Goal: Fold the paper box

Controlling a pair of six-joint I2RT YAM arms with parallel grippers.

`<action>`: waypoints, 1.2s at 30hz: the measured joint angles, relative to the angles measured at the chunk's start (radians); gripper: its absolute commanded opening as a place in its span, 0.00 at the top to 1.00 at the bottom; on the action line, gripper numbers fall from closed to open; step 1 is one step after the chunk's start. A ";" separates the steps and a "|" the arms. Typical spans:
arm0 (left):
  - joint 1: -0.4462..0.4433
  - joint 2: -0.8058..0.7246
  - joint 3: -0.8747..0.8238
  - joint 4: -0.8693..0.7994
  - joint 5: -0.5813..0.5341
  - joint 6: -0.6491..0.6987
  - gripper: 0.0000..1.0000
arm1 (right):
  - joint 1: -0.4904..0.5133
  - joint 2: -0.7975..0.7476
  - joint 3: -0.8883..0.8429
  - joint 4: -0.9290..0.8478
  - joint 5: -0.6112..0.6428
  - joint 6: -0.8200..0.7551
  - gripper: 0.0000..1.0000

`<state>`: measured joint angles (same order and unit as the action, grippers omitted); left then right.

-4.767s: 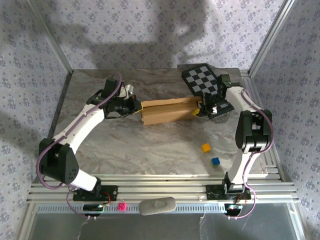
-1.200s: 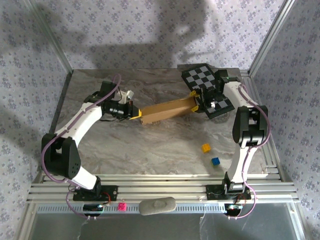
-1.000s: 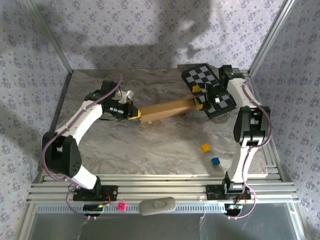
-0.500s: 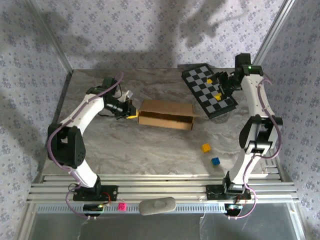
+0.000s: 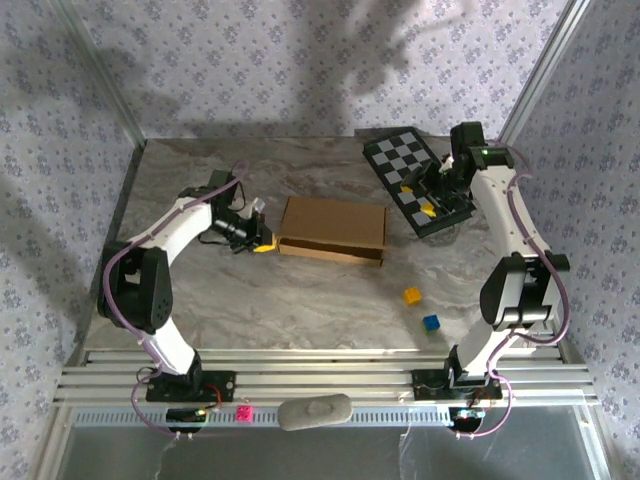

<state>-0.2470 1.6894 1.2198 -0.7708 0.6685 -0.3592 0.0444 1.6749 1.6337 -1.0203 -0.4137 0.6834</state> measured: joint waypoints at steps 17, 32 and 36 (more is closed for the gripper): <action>-0.004 -0.022 -0.194 0.201 -0.005 -0.009 1.00 | 0.018 0.098 -0.235 0.135 -0.175 0.043 0.14; -0.020 -0.005 -0.229 0.305 -0.016 -0.031 1.00 | 0.023 0.215 -0.326 0.241 -0.325 0.002 0.13; -0.022 0.006 -0.244 0.317 -0.024 -0.037 1.00 | 0.028 0.271 -0.329 0.275 -0.362 -0.016 0.14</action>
<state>-0.2687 1.6951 0.9760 -0.4538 0.6441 -0.3958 0.0723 1.9457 1.3048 -0.7452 -0.7761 0.6670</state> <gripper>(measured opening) 0.043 0.870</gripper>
